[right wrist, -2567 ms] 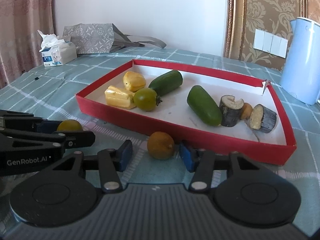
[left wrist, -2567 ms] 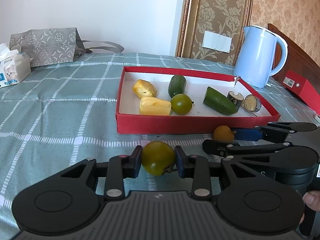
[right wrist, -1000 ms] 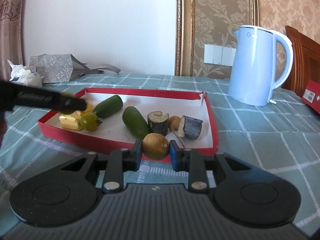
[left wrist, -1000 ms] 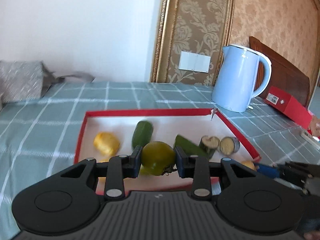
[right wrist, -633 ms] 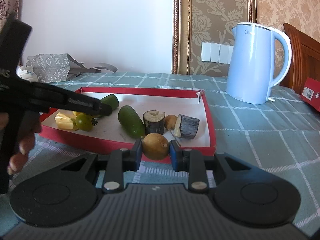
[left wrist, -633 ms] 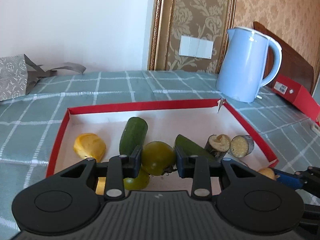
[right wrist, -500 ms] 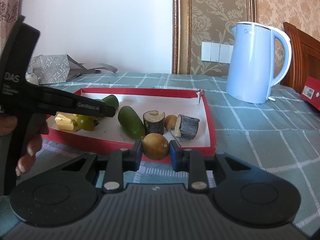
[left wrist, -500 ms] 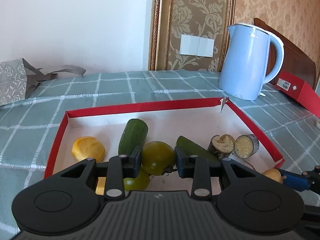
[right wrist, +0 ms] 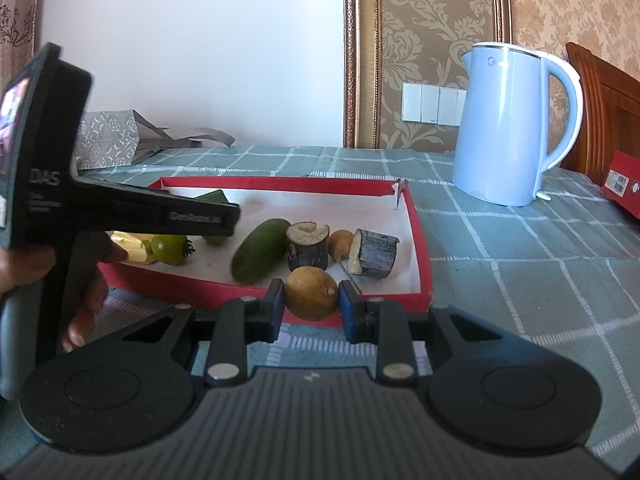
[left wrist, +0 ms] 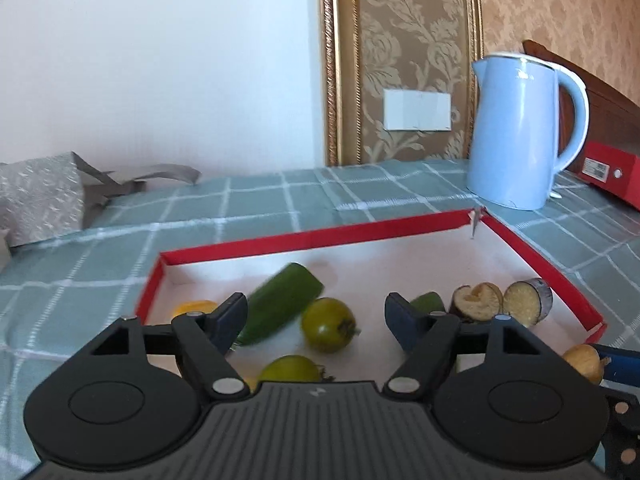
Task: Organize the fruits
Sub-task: 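Carry the brown round fruit with the right tool and release it in the tray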
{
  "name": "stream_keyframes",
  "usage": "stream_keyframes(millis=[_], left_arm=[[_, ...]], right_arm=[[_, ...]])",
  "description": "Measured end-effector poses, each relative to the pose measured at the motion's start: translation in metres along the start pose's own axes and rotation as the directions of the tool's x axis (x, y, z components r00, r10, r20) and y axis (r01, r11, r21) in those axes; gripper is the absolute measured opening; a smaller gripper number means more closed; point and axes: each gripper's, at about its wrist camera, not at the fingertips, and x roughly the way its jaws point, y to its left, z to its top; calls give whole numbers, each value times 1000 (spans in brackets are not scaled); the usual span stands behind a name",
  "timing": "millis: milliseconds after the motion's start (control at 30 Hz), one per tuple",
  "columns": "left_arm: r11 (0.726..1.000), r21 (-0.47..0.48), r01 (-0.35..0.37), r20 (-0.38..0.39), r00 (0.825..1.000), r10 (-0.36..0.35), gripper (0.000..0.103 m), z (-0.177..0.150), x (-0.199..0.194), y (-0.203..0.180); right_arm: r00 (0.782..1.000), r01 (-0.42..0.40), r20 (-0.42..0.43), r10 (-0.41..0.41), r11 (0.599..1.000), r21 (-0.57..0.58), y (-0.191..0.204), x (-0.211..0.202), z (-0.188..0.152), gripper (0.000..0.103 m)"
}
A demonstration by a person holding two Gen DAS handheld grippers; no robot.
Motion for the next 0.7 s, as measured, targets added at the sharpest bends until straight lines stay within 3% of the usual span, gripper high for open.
stream_keyframes(millis=[300, 700], left_arm=[[992, -114, -53, 67, 996, 61, 76, -11, -47, 33], [987, -157, -35, 3, 999, 36, 78, -43, -77, 43]], right_arm=[[1000, 13, 8, -13, 1000, 23, -6, -1, 1, 27], [1000, 19, 14, -19, 1000, 24, -7, -1, 0, 27]])
